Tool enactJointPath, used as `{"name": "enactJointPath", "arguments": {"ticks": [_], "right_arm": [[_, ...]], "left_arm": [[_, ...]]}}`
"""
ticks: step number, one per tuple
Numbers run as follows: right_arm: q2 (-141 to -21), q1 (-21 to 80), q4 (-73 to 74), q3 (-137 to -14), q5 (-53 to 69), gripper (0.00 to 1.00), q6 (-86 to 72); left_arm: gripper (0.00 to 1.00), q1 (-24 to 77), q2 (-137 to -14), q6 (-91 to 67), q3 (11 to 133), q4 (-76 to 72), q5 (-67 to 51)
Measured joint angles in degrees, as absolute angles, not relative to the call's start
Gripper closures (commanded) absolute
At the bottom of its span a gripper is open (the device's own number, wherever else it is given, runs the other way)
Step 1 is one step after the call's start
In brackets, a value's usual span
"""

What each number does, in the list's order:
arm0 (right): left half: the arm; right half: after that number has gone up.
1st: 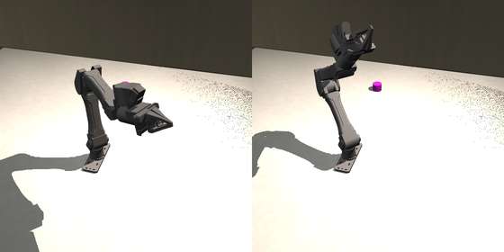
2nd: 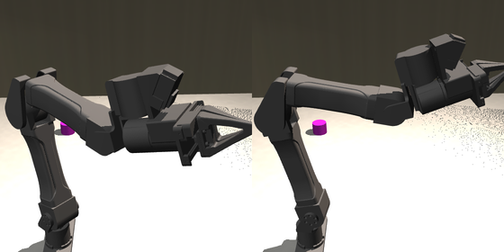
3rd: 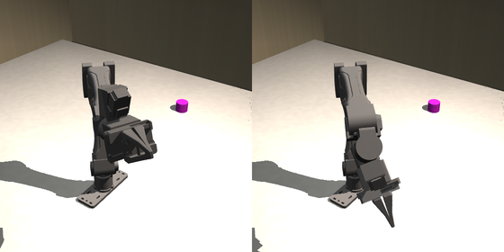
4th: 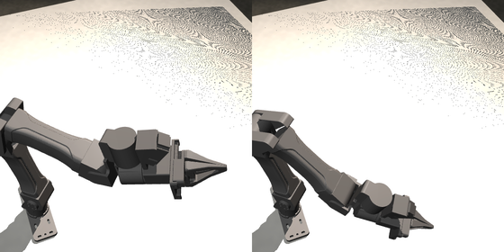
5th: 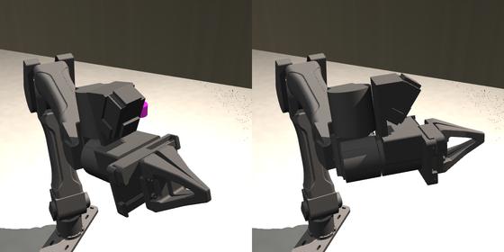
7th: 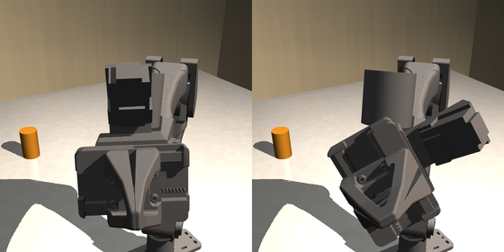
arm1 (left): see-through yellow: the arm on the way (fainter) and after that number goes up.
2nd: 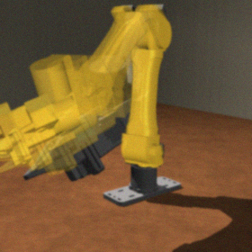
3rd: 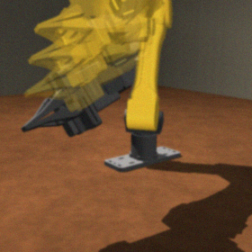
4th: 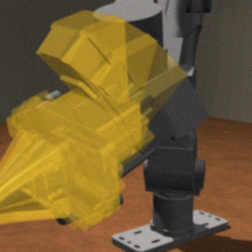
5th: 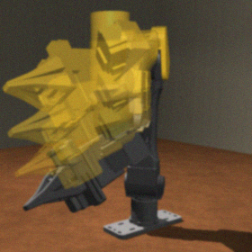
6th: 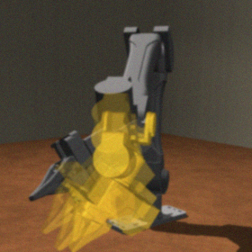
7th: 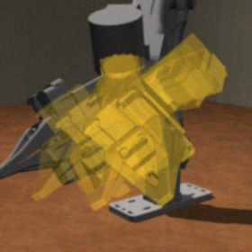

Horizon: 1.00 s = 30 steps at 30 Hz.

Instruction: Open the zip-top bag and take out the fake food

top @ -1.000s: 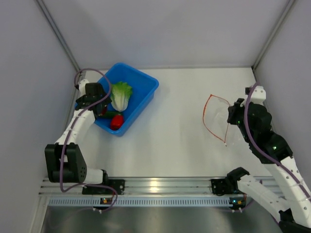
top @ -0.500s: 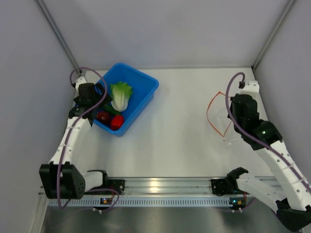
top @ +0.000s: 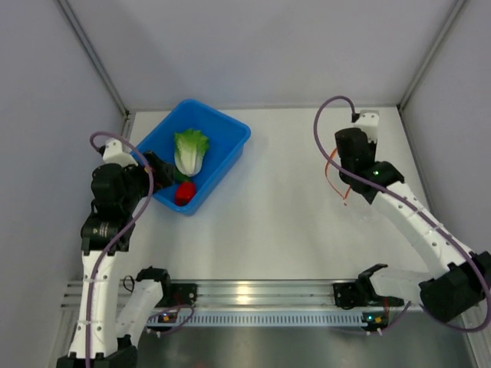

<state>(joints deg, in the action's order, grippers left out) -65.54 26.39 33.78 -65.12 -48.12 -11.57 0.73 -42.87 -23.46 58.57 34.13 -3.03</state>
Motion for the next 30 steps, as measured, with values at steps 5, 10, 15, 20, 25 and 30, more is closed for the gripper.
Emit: {"name": "enactJointPath", "arguments": {"ticks": [5, 10, 15, 20, 25, 30], "right_arm": [[-75.8, 26.5, 30.2, -64.9, -47.4, 1.00, -12.4], [-81.6, 27.0, 28.2, -64.9, -44.3, 0.88, -15.0], [-80.0, 28.0, 26.3, -65.0, -37.5, 0.71, -16.7], [-74.7, 28.4, 26.2, -66.6, -31.0, 0.53, -17.3], [-66.6, 28.4, 27.0, -69.3, -28.3, 0.19, -17.8], [-58.5, 28.4, 29.5, -70.1, -27.7, 0.00, -17.4]], "left_arm": [[0.02, 0.7, -35.9, -21.4, 55.3, 36.4, -0.6], [0.02, 0.7, -32.4, -21.0, 53.7, 37.3, 5.0], [0.02, 0.7, -35.9, -21.1, 52.6, 37.3, 9.1], [0.02, 0.7, -39.9, -21.0, 51.4, 37.3, 11.8], [0.02, 0.7, -39.4, -20.8, 50.7, 37.3, 14.4], [0.02, 0.7, -39.1, -20.6, 50.7, 37.3, 15.2]]}}
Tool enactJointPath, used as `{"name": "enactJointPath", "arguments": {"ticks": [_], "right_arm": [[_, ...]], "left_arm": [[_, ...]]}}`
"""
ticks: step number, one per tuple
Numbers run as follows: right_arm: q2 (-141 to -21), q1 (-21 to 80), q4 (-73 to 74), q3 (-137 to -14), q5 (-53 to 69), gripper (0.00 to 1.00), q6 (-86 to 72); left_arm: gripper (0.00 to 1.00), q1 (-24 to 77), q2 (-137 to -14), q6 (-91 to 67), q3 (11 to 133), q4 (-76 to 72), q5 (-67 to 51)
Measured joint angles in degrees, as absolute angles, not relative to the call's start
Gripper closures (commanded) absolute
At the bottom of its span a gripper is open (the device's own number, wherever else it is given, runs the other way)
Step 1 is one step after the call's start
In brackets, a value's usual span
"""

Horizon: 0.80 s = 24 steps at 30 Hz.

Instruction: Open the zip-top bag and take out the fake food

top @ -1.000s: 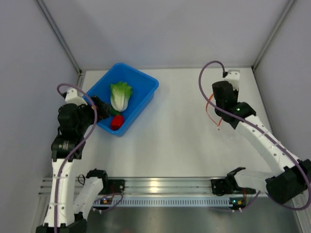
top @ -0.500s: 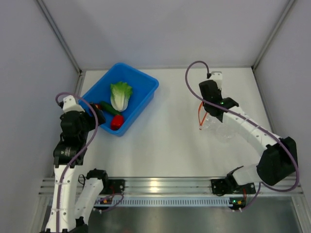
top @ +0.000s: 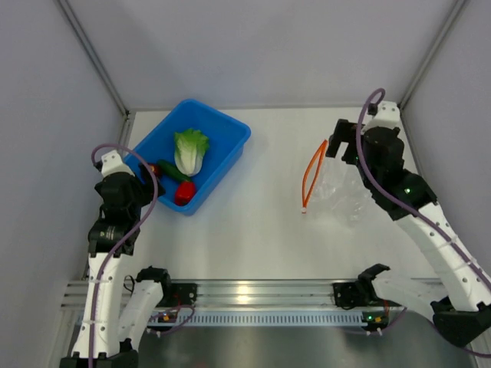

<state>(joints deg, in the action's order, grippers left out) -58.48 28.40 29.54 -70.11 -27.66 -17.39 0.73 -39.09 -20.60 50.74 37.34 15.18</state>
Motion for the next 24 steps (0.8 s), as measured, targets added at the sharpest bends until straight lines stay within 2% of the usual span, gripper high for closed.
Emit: {"name": "enactJointPath", "arguments": {"ticks": [14, 24], "right_arm": [[-30.1, 28.4, 35.4, -56.2, -30.6, 0.01, -9.3], [-20.1, 28.4, 39.0, -53.0, -31.3, 0.01, -6.2]], "left_arm": [[0.02, 3.1, -34.6, -18.2, 49.8, 37.3, 16.2], [0.02, 10.3, -20.6, -16.3, 44.3, 37.2, 17.1]]}}
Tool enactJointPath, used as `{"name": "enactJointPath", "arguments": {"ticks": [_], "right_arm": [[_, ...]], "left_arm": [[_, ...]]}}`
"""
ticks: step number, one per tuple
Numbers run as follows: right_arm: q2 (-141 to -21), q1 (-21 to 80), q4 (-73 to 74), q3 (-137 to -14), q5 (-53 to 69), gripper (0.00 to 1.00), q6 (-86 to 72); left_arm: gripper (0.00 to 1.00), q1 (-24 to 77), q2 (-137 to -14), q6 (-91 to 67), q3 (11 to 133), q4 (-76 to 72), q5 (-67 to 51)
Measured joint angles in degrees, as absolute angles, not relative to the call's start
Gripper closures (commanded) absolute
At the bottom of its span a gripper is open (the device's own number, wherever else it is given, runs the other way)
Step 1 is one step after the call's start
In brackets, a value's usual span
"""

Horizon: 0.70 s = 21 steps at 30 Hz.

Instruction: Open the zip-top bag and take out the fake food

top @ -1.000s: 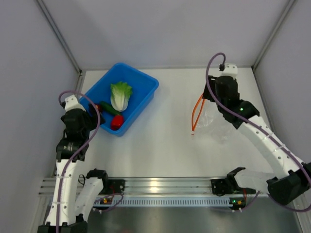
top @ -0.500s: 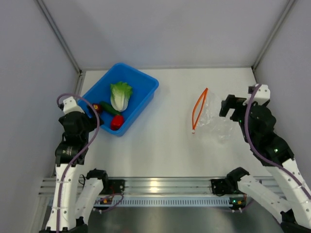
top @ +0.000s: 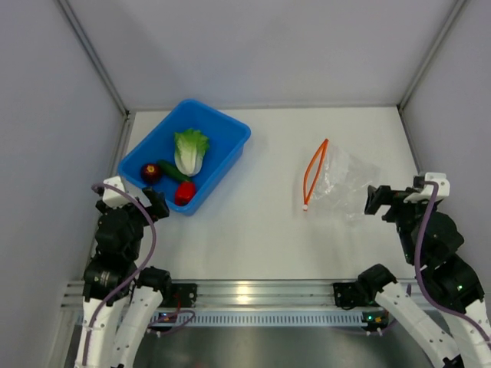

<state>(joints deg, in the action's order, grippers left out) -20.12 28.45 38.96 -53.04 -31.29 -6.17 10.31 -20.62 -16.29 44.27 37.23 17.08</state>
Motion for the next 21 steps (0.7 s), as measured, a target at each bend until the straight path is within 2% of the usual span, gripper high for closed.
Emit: {"name": "enactJointPath", "arguments": {"ticks": [7, 21], "right_arm": [[-15.9, 28.4, 38.8, -46.0, -29.6, 0.01, -5.5], [-16.1, 28.4, 38.6, -45.4, -30.5, 0.00, -5.7]], "left_arm": [[0.02, 11.7, -18.2, -16.3, 42.6, 37.3, 16.4], [0.02, 13.2, -18.1, -16.3, 42.5, 37.3, 16.1]]}}
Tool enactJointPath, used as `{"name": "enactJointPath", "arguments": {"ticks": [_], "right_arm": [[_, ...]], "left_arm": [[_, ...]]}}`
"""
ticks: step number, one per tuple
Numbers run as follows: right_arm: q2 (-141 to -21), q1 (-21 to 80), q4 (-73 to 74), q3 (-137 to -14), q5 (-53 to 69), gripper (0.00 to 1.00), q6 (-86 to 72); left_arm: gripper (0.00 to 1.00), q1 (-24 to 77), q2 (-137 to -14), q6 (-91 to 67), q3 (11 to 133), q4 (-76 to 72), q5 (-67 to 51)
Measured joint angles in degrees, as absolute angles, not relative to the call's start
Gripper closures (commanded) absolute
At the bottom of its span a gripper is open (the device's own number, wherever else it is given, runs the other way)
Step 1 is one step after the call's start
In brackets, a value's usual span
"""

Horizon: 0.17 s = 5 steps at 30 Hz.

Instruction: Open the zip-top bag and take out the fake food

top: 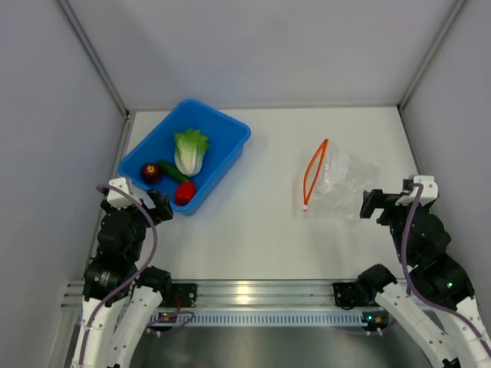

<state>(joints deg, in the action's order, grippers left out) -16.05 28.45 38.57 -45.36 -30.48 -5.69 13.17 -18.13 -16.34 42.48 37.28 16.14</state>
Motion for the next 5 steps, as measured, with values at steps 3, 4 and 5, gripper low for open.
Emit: {"name": "enactJointPath", "arguments": {"ticks": [3, 4, 5], "right_arm": [[-16.9, 28.4, 38.6, -45.4, -30.8, 0.01, -6.0], [-17.2, 28.4, 38.6, -45.4, -30.8, 0.00, -6.1], [-17.4, 28.4, 38.6, -45.4, -30.9, 0.00, -6.1]], "left_arm": [[0.02, 13.2, -19.1, -16.3, 42.5, 37.3, 16.1], [0.02, 13.2, -19.4, -16.3, 42.5, 37.3, 16.1], [0.02, 13.2, -19.7, -16.3, 42.5, 37.3, 16.1]]}}
